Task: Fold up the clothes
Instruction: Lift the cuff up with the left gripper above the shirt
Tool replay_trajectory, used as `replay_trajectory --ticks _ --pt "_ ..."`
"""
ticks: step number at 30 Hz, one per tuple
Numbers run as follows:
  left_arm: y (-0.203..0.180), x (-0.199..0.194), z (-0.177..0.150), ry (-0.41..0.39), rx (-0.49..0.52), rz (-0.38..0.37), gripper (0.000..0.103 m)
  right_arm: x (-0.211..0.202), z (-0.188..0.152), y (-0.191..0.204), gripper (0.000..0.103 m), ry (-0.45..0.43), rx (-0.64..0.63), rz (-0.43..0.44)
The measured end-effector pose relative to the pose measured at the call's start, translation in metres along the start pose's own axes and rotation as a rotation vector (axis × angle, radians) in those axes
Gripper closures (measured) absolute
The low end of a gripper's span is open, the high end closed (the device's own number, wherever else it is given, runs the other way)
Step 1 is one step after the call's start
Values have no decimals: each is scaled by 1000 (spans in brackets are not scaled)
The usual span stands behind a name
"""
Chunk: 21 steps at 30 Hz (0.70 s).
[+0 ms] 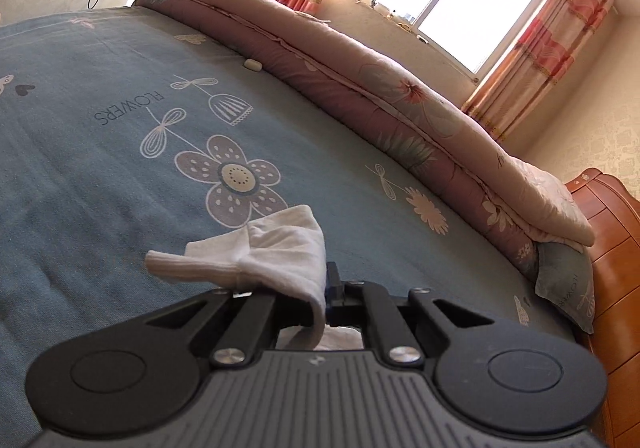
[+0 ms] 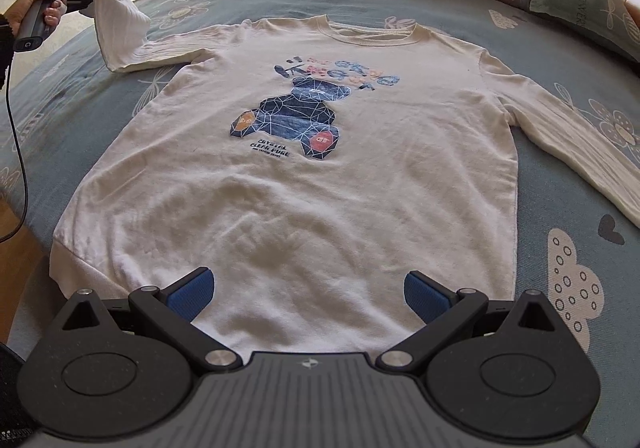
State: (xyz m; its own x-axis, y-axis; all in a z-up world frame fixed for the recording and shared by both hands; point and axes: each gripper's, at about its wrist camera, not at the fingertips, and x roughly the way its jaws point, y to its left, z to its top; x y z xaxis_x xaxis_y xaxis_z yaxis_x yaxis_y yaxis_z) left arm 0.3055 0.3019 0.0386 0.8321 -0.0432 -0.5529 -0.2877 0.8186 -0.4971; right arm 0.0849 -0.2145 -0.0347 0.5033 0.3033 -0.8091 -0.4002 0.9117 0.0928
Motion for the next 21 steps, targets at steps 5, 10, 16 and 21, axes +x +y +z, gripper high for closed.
replay_trajectory --ticks 5,10,16,21 --pt "-38 2 -8 25 41 -43 97 -1 4 2 0 -16 -12 13" --pt "-72 6 -12 52 90 -50 97 -2 -1 2 0 -30 -1 54" --pt "-113 7 -14 52 136 -76 97 -1 -11 -8 0 -27 19 93" --pt "-146 11 -18 61 166 -103 97 0 -17 -15 0 -29 21 97"
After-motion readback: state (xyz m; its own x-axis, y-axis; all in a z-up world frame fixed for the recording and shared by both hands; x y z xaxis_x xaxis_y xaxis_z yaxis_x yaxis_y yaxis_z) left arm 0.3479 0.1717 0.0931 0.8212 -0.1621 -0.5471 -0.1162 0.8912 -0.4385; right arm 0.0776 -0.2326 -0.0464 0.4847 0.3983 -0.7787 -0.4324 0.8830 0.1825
